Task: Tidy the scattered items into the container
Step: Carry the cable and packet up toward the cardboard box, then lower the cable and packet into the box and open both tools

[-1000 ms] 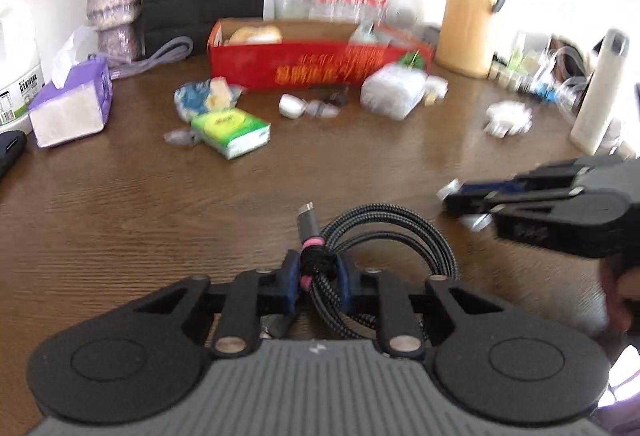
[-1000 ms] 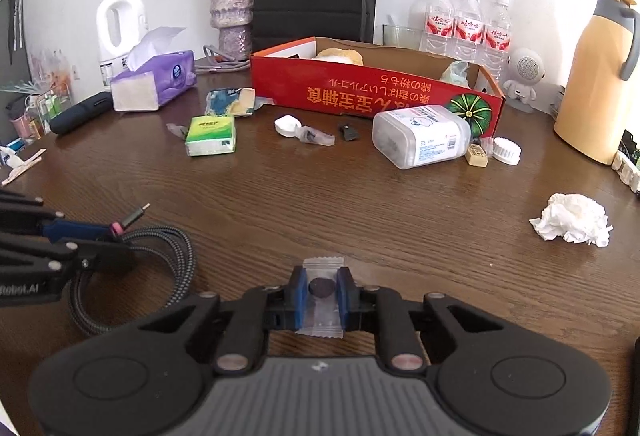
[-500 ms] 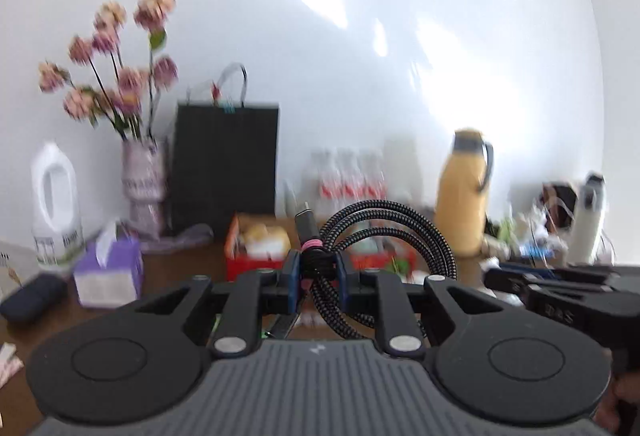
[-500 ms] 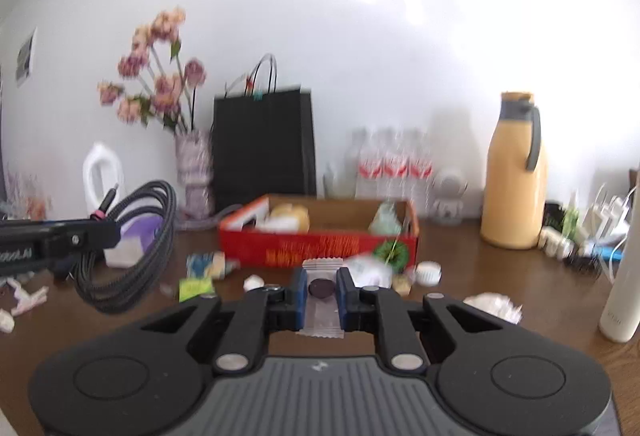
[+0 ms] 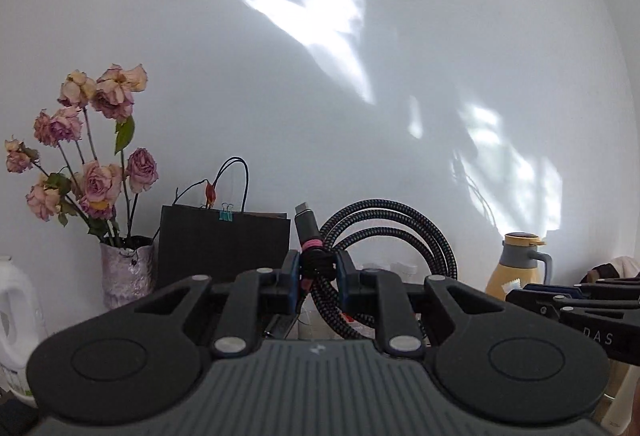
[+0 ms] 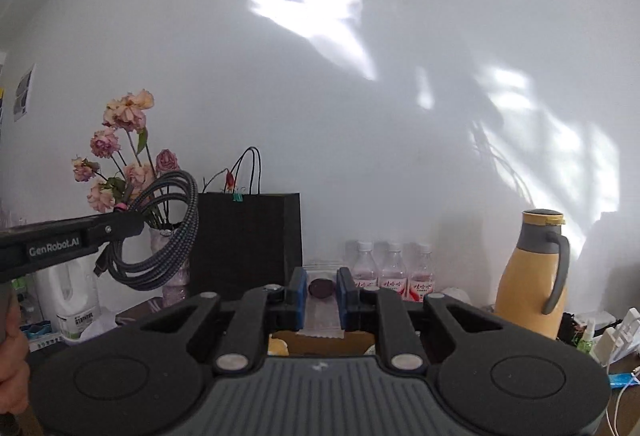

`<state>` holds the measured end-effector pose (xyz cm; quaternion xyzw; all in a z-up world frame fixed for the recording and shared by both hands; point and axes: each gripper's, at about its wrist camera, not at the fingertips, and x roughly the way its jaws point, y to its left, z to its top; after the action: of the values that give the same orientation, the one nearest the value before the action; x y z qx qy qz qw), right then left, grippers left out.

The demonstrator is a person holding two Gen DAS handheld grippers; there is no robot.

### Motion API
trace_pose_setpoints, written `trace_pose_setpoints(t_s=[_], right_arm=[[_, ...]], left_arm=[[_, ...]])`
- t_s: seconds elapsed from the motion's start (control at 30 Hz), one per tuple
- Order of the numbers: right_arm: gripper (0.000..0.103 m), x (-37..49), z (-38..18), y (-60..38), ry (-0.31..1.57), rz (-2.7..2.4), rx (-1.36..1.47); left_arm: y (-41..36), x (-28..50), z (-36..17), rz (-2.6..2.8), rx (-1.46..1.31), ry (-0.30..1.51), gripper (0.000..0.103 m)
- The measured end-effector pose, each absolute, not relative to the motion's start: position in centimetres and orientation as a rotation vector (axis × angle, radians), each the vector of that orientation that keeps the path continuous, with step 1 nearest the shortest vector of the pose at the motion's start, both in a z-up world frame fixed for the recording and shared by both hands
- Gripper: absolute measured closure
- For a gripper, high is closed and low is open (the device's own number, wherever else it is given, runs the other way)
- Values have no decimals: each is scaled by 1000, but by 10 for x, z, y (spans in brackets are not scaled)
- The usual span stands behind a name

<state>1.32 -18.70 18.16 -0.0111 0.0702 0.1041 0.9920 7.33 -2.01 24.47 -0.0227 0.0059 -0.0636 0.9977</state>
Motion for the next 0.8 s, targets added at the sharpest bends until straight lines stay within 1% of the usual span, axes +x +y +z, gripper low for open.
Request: trace_pose_setpoints(t_s=[0.07,0.17,0.23,0.3,0.4,0.5,0.57,0.67,0.77,0.8], right_arm=[[88,55,192,-189,212,219,-49],[88,120,199,-197,346,245,-58],[88,164,196,-201,477,298,-24],[88,204,187,-200,594,318,-11],[88,254,152,-194,747,281,-27],[88,291,100,-188,873,219,-71],[88,307,64,-186,940,194,-92],[88,327,26,-187,1031,194,-66],[85,338,7,-183,1069,203,-73],[85,341,4,-182,1079,207,-81]], left_arm=[[-27,111,254,-127,-23,59,84],[-35,173,254,-156,-27,194,84],[-39,215,235,-176,-31,319,84],[-39,261,205,-181,-43,478,84],[-39,321,153,-158,-101,677,84],[-44,363,105,-139,-82,795,84],[-47,381,81,-123,-78,841,84],[-51,398,53,-129,-89,922,83],[-56,403,46,-138,-69,924,81],[-58,403,47,-150,-55,925,77]])
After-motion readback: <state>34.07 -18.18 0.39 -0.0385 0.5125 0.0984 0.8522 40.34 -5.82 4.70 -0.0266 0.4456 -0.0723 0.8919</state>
